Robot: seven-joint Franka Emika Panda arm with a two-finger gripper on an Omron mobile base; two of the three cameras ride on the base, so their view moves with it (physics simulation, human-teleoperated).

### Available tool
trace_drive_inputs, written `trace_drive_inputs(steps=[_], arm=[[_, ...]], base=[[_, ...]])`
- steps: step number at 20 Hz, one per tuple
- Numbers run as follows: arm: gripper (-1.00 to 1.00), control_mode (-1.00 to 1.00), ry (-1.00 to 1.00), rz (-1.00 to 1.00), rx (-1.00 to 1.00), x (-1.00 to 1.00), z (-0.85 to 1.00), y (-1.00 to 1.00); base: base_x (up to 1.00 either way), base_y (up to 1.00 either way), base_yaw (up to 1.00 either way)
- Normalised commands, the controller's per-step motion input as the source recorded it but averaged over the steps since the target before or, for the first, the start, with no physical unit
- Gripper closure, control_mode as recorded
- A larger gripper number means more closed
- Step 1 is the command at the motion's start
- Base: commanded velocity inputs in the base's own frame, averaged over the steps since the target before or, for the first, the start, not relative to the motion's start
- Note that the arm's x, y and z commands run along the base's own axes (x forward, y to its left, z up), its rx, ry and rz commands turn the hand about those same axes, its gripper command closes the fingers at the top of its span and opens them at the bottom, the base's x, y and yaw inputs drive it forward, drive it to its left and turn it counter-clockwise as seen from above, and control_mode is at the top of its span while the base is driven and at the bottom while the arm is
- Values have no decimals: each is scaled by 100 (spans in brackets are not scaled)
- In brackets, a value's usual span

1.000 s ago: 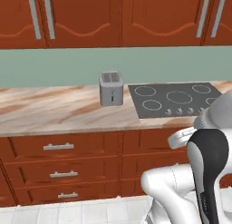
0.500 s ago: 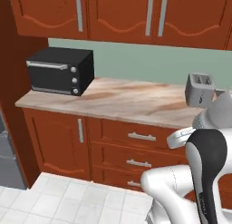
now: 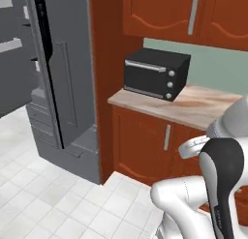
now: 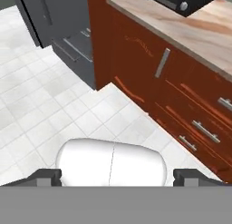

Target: Pick the peach and tangerine from the fridge and place them inside the tupperware on the counter.

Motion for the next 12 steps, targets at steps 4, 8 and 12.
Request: trace_drive_inputs(steps=[4,8,12], arm=[[-100,100,0,0,0,0,0,0],[-100,100,0,0,0,0,0,0],[-100,100,0,0,0,0,0,0]], base=[[20,100,45],[20,100,40],[34,100,34]])
